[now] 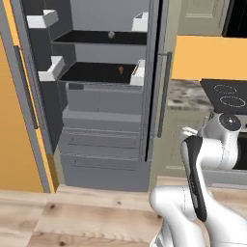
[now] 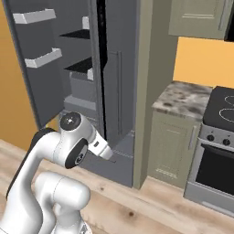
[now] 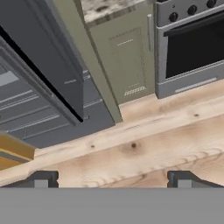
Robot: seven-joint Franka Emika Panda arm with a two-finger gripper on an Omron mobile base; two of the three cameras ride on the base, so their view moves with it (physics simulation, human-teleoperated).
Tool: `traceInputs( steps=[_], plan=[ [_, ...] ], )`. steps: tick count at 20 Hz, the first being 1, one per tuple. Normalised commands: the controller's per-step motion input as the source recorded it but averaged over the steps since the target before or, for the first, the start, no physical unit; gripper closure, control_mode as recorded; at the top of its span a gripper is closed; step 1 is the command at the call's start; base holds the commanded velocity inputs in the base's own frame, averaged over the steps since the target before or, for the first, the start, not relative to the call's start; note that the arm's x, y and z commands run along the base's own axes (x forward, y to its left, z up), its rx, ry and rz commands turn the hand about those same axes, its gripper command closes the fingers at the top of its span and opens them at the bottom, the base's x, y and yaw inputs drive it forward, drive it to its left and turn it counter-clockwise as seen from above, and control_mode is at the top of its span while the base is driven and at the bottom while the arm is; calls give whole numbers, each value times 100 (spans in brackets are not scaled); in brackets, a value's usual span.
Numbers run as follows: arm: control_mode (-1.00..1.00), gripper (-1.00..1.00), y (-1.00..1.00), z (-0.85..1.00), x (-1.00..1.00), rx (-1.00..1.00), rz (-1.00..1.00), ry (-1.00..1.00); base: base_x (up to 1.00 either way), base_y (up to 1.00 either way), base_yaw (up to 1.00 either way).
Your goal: Pick the egg and butter from the fridge and place them by the bowl for mixing.
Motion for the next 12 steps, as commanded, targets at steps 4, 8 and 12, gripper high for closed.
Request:
traceInputs(
  steps=[4, 8, 12],
  plan=[
    [100, -100, 0, 0, 0, 0, 0, 0, 9, 83, 0],
    [100, -100, 0, 0, 0, 0, 0, 0, 21, 78, 0],
    [100, -100, 0, 0, 0, 0, 0, 0, 38, 70, 0]
  ],
)
